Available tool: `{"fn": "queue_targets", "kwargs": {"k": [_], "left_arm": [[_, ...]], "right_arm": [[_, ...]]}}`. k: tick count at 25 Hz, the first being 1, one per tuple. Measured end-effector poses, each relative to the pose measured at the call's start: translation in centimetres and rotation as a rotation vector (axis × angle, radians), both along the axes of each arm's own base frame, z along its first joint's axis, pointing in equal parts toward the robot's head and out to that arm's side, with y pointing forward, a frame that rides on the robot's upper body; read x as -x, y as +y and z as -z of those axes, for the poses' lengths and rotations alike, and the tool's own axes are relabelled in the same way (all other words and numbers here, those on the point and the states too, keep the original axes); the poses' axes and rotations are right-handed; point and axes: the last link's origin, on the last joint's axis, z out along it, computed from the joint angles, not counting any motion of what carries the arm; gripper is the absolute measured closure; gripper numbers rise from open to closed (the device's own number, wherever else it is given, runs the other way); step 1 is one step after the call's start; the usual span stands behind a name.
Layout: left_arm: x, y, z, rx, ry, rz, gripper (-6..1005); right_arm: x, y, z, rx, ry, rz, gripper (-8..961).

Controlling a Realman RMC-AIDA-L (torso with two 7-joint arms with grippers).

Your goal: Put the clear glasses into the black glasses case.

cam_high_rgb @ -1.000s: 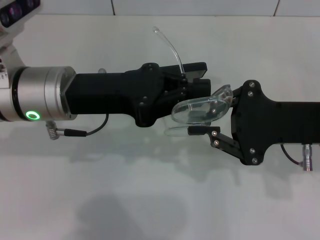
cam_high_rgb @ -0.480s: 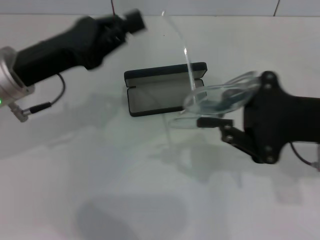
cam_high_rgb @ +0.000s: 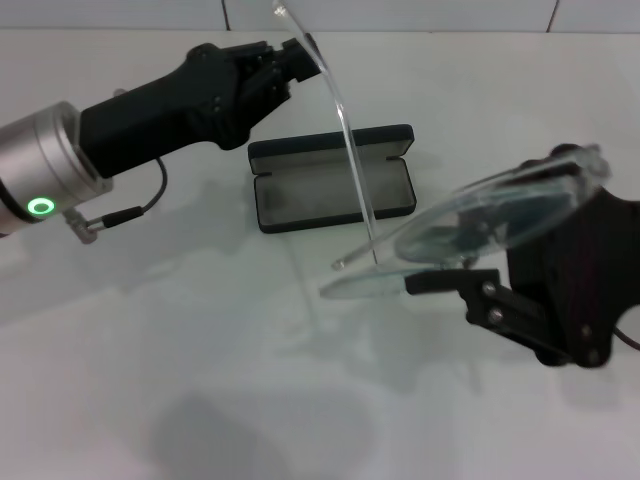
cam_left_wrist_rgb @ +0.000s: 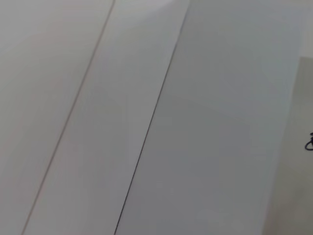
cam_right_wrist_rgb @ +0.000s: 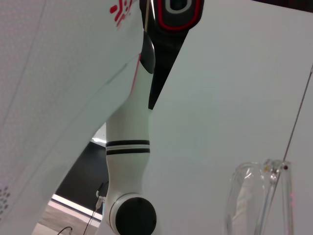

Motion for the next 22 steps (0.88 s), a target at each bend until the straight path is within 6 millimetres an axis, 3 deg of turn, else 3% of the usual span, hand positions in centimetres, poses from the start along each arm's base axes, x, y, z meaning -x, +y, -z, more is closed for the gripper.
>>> {"fn": "queue_targets", "kwargs": {"k": [22], "left_arm": [[-3.1,-2.0,0.7,0.092,-0.064,0.222,941]], "right_arm": [[-0.8,1.5,1.2,0.009,-0.052,0.116,842]]}}
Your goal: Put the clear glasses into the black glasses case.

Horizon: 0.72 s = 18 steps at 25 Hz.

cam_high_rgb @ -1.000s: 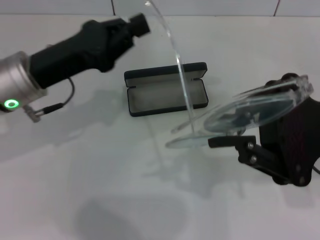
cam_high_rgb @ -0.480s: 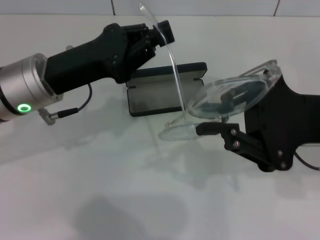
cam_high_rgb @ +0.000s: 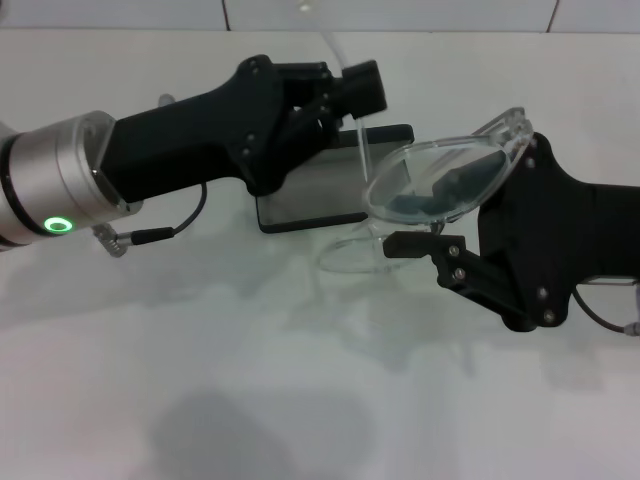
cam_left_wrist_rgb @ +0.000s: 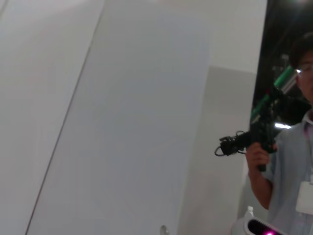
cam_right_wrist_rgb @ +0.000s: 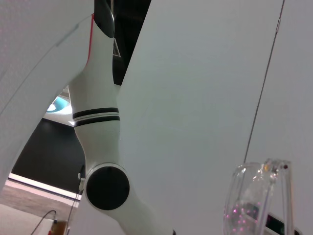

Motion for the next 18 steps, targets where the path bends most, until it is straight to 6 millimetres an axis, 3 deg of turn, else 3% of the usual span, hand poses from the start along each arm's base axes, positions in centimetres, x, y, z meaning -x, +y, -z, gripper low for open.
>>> {"fn": "queue_targets", "kwargs": {"k": [11,18], "left_arm": [[1.4,0.4,-1.1,-0.082,-0.018,-0.076,940],[1.7,1.0,-0.8,-0.094,0.005,-0.116,940]], "right_arm": [[0.2,-1.6,-1.2,-0.005,0.055,-0.083,843],[1.1,-2.1,-1.2,-0.013,0.066,-0.146,842]]}}
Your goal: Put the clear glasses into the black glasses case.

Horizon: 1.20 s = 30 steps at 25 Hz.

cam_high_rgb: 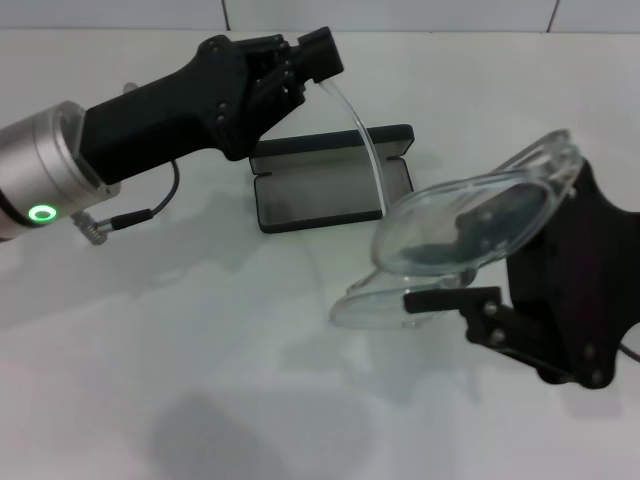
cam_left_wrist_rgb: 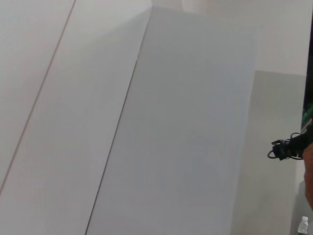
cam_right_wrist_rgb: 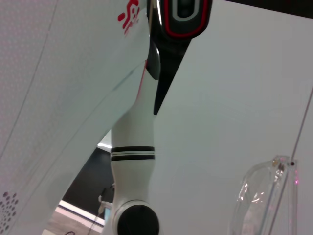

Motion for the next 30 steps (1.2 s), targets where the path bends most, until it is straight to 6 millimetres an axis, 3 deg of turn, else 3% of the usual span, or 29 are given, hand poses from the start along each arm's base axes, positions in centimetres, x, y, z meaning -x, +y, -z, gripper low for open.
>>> {"fn": "queue_targets", "kwargs": {"k": [21,30], "left_arm": [[-0.5,0.4,-1.5,-0.058,-0.07,0.002,940],[0.8,0.2,-2.3,-0.102,-0.099,-0.058,940]], "right_arm": [[-0.7,1.7,1.0,-0.035,-0.059,0.11,844],[-1.1,0.8,0.6,-0.052,-0.027,0.095,845]]}}
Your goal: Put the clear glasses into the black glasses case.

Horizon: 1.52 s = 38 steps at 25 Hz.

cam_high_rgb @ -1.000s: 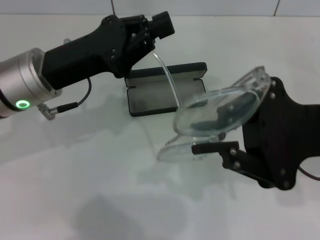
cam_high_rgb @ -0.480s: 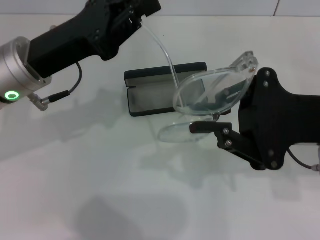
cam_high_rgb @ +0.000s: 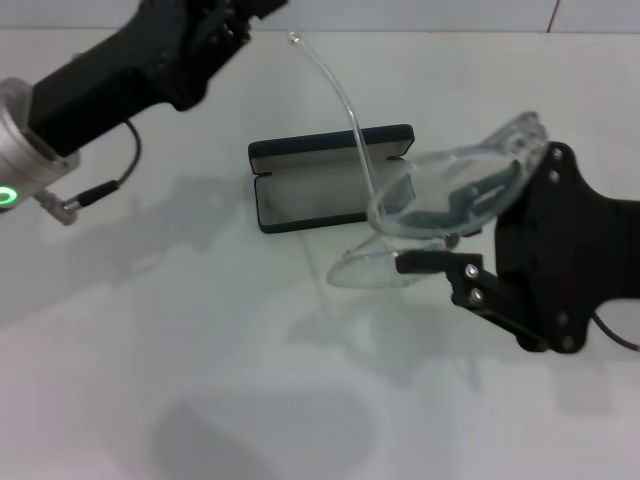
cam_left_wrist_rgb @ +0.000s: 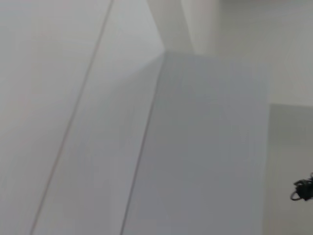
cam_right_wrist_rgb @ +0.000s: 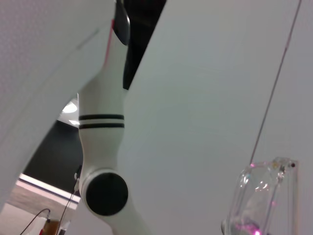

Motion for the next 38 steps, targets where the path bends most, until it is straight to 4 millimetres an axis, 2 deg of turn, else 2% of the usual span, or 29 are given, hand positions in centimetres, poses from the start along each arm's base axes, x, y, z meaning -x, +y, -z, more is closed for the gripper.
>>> {"fn": "queue_targets", "kwargs": {"k": [4,7,12,17,28,38], "left_arm": [[0.9,0.0,-0.5,-0.024,-0.004,-0.041,940],[1.0,0.0,-0.1,-0.002,0.018,-0.044,940],[-0.8,-0.1,2.1,0.113,0.102,0.051,940],[-1.9,-0.4,3.2,0.157,0.134,0.113,940],[-2.7,-1.2,2.4,0.151,0.105,0.199,940],[-3.3,-1.5,2.8,0.184,0.109,0.236,939]], "right_arm": [[0.2,-0.9,-0.6,0.008,0.044,-0.05,845],[0.5,-1.3,-1.0,0.019,0.067,-0.085,846],[1.2,-0.6,-0.5,0.031,0.045,-0.09,846],[1.3,-0.1,0.0,0.04,0.029,-0.076,846],[0.6,0.4,0.6,0.044,0.01,-0.014,847],[0.6,1.0,0.9,0.055,-0.011,0.046,847]]}}
